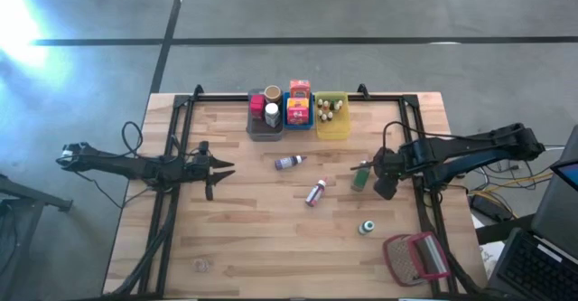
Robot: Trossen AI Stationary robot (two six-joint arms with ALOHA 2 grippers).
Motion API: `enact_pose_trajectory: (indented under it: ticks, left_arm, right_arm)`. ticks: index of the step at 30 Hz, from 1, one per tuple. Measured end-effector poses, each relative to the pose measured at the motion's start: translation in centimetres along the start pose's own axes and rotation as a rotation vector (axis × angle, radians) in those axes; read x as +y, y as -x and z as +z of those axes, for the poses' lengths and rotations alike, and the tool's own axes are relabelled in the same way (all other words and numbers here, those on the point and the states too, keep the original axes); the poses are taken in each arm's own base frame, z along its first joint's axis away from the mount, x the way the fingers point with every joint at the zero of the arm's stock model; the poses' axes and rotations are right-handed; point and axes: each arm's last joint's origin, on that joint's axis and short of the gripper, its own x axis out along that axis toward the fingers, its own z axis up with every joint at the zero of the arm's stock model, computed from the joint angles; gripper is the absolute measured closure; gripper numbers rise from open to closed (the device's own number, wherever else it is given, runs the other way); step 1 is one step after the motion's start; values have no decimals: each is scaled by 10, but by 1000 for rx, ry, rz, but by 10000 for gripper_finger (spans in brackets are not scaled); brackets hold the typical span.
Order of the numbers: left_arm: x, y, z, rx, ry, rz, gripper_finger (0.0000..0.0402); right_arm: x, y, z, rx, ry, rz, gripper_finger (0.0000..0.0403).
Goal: Pick & Place Kitchen Items
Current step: Put the red food coloring bottle into the yellow bin
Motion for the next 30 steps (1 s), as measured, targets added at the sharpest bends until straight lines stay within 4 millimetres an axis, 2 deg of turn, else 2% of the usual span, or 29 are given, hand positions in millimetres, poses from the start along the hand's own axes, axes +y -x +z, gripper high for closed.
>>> enact_pose_trajectory:
  ticks: [5,12,25,30]
  left_arm:
    - [0,0,0,1,0,0,293]
    - [0,0,0,0,0,0,293]
    - [0,0,0,0,0,0,293]
    - [0,0,0,0,0,0,293]
  right_arm:
    - [-2,-9,0,-4,-10,-11,231]
    - [-3,-11,0,-17,2,-4,225]
    - [-6,-9,-3,-33,7,8,288]
    - [-6,-9,-3,-33,7,8,268]
